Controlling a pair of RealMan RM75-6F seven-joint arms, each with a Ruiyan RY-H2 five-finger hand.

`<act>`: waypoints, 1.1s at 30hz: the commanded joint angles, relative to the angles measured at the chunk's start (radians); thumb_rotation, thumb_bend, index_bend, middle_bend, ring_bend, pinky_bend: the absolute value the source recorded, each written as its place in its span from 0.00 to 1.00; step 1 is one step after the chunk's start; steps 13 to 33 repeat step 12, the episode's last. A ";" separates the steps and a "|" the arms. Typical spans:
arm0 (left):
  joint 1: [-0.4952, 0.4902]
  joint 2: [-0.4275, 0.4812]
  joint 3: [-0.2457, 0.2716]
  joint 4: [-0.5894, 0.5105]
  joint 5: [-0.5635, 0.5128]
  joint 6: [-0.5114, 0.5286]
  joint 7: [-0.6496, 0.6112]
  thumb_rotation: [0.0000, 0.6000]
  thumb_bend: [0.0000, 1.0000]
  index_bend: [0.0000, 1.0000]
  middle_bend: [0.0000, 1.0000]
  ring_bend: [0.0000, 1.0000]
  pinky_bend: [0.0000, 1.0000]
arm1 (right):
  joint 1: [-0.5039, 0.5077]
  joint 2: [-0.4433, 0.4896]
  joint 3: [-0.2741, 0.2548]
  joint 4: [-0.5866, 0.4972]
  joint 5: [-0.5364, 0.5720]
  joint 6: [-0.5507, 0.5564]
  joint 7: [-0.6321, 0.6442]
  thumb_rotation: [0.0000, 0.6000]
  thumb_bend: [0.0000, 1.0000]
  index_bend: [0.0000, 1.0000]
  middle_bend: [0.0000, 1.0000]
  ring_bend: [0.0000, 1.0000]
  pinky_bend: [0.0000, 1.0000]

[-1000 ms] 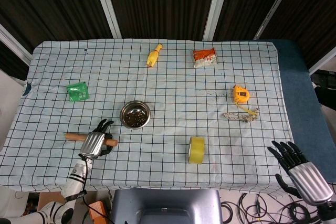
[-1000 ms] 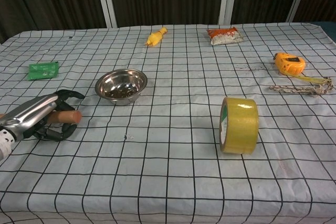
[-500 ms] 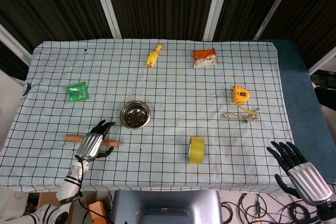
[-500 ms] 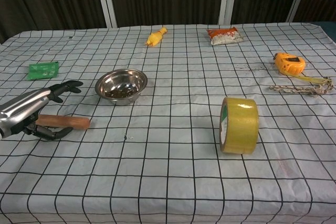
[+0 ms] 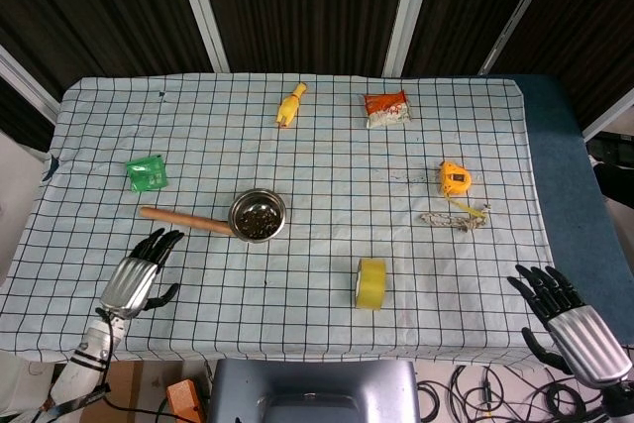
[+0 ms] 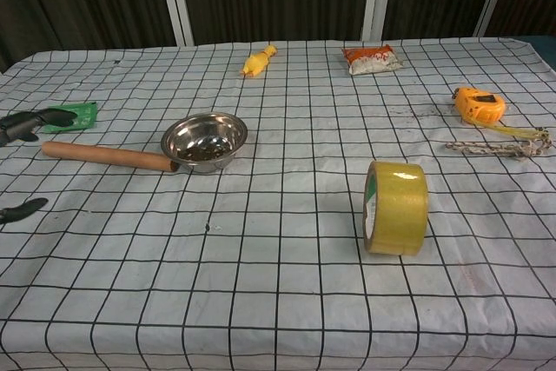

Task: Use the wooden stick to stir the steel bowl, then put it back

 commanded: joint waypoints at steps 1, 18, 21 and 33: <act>0.078 0.097 0.047 -0.068 0.082 0.146 -0.004 1.00 0.36 0.00 0.05 0.00 0.07 | -0.002 -0.001 0.002 0.000 0.003 0.002 -0.004 1.00 0.43 0.00 0.00 0.00 0.05; 0.277 0.200 0.134 -0.121 0.180 0.382 0.073 1.00 0.39 0.00 0.00 0.00 0.00 | -0.044 -0.075 0.046 -0.002 0.039 0.051 -0.162 1.00 0.43 0.00 0.00 0.00 0.00; 0.277 0.200 0.134 -0.121 0.180 0.382 0.073 1.00 0.39 0.00 0.00 0.00 0.00 | -0.044 -0.075 0.046 -0.002 0.039 0.051 -0.162 1.00 0.43 0.00 0.00 0.00 0.00; 0.277 0.200 0.134 -0.121 0.180 0.382 0.073 1.00 0.39 0.00 0.00 0.00 0.00 | -0.044 -0.075 0.046 -0.002 0.039 0.051 -0.162 1.00 0.43 0.00 0.00 0.00 0.00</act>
